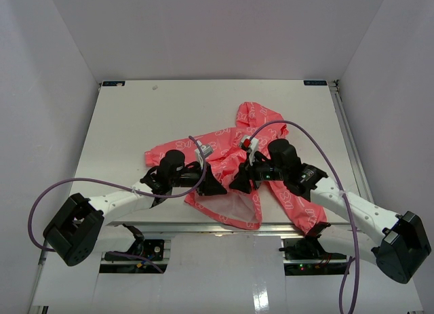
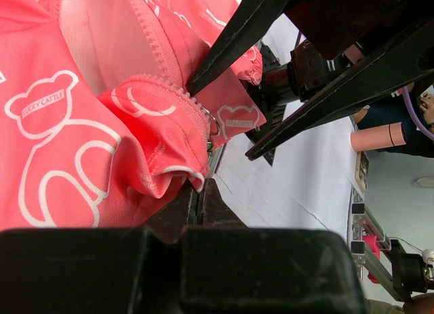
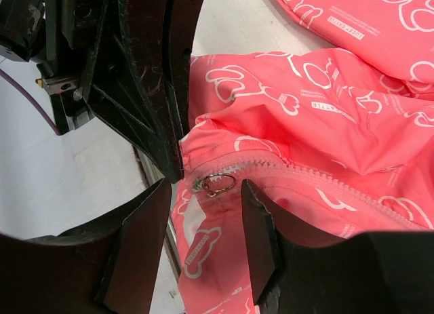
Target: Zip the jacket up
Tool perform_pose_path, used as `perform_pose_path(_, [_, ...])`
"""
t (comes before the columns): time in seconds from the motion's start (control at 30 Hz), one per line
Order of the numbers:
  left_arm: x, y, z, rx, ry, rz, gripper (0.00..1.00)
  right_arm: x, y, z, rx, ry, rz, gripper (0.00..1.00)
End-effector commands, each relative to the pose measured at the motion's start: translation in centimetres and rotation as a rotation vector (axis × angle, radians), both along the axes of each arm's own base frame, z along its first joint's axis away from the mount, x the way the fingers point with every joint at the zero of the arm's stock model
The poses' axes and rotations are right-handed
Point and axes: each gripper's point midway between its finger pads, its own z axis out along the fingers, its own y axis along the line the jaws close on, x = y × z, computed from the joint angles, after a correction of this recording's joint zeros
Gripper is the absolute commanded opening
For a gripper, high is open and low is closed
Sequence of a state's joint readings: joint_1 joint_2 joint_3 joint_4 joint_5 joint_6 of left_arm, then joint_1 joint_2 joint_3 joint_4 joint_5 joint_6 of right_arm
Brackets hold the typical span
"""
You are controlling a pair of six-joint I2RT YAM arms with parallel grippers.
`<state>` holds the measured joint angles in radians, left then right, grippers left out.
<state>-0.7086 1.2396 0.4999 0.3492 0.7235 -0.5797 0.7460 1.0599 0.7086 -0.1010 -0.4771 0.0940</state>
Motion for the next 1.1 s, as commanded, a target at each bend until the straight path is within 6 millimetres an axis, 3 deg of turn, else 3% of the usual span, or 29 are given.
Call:
perform_pose_path(0.0, [-0.3, 0.0, 1.1, -0.036, -0.044, -0.024, 0.00, 0.8, 0.6, 1.1, 0.039, -0.051, 0.006, 0.53])
perform_pose_path(0.4, [-0.2, -0.1, 0.9, -0.030, -0.043, -0.022, 0.00, 0.4, 1.2, 0.4, 0.045, -0.021, 0.043, 0.49])
perform_pose_path(0.7, [-0.1, -0.1, 1.1, -0.031, -0.048, -0.017, 0.00, 1.2, 0.9, -0.3, -0.004, 0.002, -0.036, 0.25])
perform_pose_path(0.87, [0.2, 0.0, 1.1, -0.020, -0.050, 0.003, 0.00, 1.5, 0.4, -0.8, -0.051, 0.002, -0.107, 0.22])
perform_pose_path(0.93, [0.3, 0.1, 1.0, -0.019, -0.052, 0.009, 0.00, 1.2, 0.6, -1.0, -0.059, 0.002, -0.108, 0.22])
perform_pose_path(1.07, [0.4, 0.1, 1.0, -0.013, -0.054, 0.014, 0.00, 0.2, 1.1, -0.8, -0.084, -0.041, -0.101, 0.35])
